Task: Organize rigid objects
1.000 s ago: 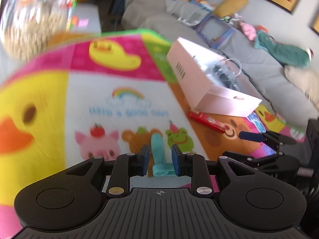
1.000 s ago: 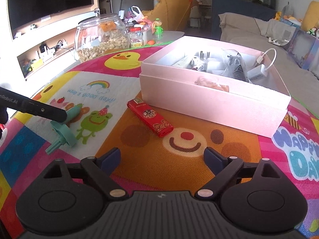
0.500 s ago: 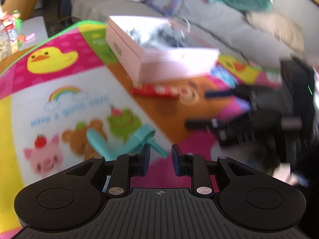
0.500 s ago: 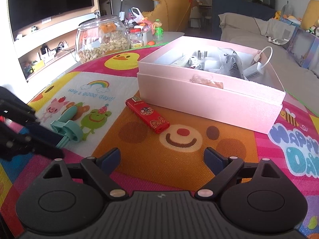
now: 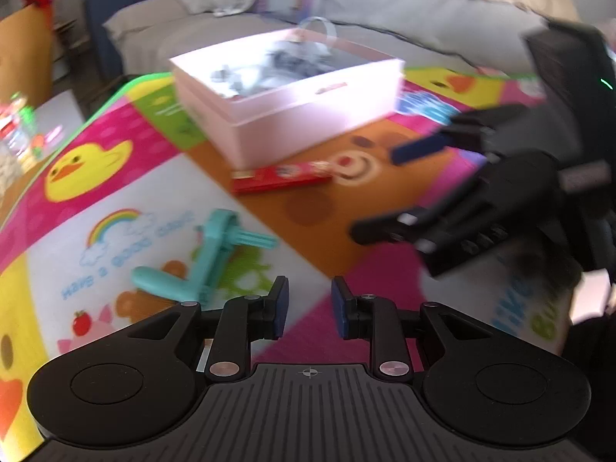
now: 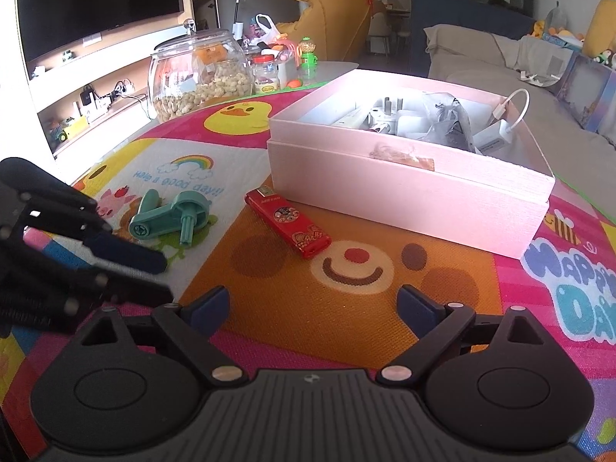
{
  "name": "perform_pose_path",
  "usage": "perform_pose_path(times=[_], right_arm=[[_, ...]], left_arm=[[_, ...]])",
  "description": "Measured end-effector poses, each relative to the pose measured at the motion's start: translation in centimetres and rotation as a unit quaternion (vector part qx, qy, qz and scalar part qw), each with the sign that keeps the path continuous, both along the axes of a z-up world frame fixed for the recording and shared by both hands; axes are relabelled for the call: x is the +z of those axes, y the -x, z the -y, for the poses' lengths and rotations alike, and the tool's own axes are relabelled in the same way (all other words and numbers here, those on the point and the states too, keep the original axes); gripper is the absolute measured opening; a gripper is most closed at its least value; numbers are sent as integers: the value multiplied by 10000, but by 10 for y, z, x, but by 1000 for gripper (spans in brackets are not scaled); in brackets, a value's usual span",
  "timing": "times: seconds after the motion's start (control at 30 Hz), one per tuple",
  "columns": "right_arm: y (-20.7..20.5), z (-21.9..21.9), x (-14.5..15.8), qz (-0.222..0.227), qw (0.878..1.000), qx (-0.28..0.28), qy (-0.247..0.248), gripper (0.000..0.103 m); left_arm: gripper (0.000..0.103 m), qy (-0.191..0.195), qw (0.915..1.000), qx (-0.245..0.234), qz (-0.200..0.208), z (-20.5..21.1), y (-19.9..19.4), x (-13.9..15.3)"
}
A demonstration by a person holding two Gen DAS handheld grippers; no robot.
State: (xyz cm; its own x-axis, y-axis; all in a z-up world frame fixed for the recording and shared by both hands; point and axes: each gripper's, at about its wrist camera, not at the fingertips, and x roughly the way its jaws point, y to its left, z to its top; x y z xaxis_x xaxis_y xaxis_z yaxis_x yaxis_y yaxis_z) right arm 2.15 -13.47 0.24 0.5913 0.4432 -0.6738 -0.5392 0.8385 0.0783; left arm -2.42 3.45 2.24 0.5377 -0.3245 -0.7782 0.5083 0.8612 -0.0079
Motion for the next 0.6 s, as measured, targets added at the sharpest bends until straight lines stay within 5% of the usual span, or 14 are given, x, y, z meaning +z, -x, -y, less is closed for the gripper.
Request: perform_pose_path(times=[0.17,0.37,0.5,0.6], right_arm=[[-1,1,0,-14,10000,-3,-43,94],[-1,4,0,-42,9999,-7,-132,94],[-1,5,0,-52,9998,-12,-169,94],[-1,5,0,-52,9998,-11,-166,94]], left_arm=[[54,137,9986,-490,-143,11,10,-1],[54,157,9979,-615,-111,6,10,7],[53,-12,9983,-20,575,-11,4,26],[52,118,9966,381,728,-25,-10,31]])
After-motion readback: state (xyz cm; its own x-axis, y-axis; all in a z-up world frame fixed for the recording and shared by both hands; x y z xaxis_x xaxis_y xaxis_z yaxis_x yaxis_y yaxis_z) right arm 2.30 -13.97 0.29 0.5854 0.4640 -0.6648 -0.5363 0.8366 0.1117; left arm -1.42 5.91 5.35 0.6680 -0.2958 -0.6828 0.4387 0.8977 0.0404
